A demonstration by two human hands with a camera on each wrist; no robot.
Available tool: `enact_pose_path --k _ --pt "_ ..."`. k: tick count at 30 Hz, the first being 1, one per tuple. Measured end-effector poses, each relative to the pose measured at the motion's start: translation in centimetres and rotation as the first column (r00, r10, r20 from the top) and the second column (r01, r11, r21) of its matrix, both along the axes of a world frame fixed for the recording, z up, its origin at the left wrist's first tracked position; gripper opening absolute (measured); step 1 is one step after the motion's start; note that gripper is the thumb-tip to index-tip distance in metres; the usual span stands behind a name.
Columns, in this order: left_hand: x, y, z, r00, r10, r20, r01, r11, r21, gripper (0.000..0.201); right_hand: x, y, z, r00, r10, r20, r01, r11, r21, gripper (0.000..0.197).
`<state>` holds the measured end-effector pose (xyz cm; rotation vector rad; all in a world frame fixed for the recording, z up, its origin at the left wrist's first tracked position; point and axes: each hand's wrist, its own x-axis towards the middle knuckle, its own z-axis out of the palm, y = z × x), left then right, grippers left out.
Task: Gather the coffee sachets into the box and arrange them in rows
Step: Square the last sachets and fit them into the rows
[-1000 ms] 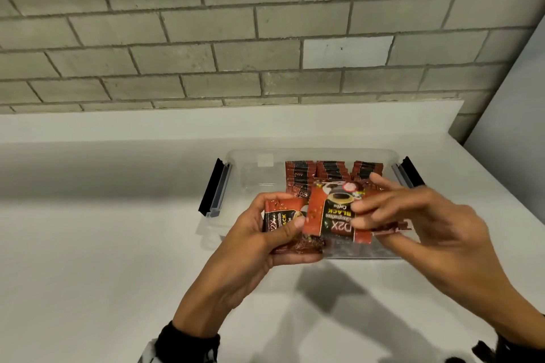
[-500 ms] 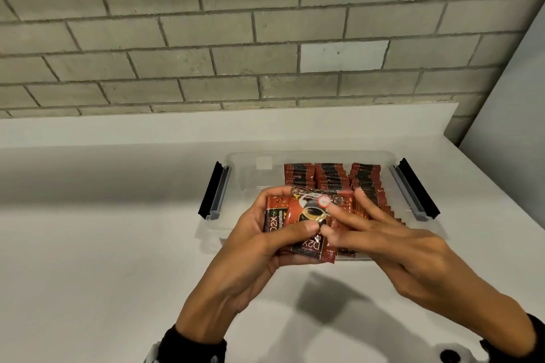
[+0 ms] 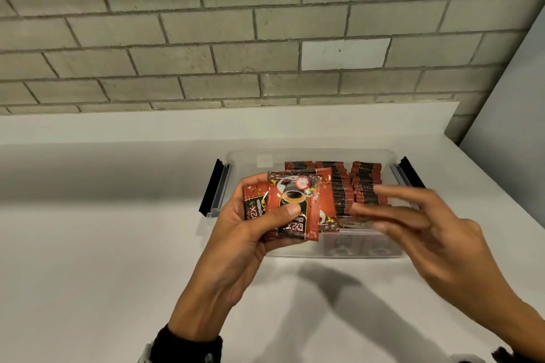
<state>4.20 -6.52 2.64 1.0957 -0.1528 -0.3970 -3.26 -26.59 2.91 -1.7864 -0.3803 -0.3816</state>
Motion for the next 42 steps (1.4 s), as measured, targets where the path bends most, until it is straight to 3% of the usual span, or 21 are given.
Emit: enact_pose_path --k 1,3,5,10,15,18,22,30,35,42 --pt "0.1 0.1 0.0 1.000 0.026 0.005 -0.026 1.000 0.001 0.056 0.1 -0.3 0.0 0.999 -0.011 -0.044 0.016 0.995 0.102 0.050" --pt "0.1 0.2 -0.1 0.998 0.064 0.018 -0.064 0.998 0.012 0.057 0.3 -0.5 0.1 0.989 -0.098 -0.112 0.108 0.990 0.092 0.081" --pt "0.0 0.2 -0.2 0.995 0.092 0.030 -0.093 0.995 0.032 0.060 0.4 -1.0 0.1 0.975 -0.083 -0.205 0.120 0.977 0.174 0.092" --pt "0.0 0.0 -0.8 0.989 0.142 0.030 -0.144 0.988 0.061 0.065 0.5 -1.8 -0.4 0.963 -0.015 -0.269 0.101 0.946 0.309 0.052" --pt "0.1 -0.1 -1.1 0.983 0.176 0.044 -0.180 0.977 0.119 0.072 1.0 -1.4 -0.6 0.956 -0.023 -0.292 0.132 0.924 0.360 0.057" --pt "-0.2 -0.6 -1.1 0.989 0.141 0.054 -0.147 0.981 0.129 0.071 1.2 -0.8 -0.6 0.954 -0.032 -0.298 0.143 0.922 0.360 0.038" --pt "-0.6 -0.9 -1.1 0.996 0.068 0.060 -0.075 0.990 0.116 0.069 1.6 0.1 -0.4 0.947 -0.060 -0.315 0.162 0.937 0.308 0.052" --pt "-1.1 -0.8 -1.0 0.990 -0.123 0.064 0.115 0.987 0.115 0.057 2.3 -0.2 -0.7 0.911 -0.128 -0.393 0.266 0.909 0.320 0.025" --pt "-0.9 -1.2 -0.9 0.998 -0.059 0.013 0.058 0.995 0.078 0.035 2.2 -0.6 -0.8 0.885 -0.134 -0.447 0.316 0.876 0.364 0.027" --pt "-0.7 -1.3 -1.1 0.996 0.076 0.044 -0.078 0.995 0.056 0.055 1.6 0.0 -0.7 0.874 -0.111 -0.474 0.291 0.900 0.325 0.019"
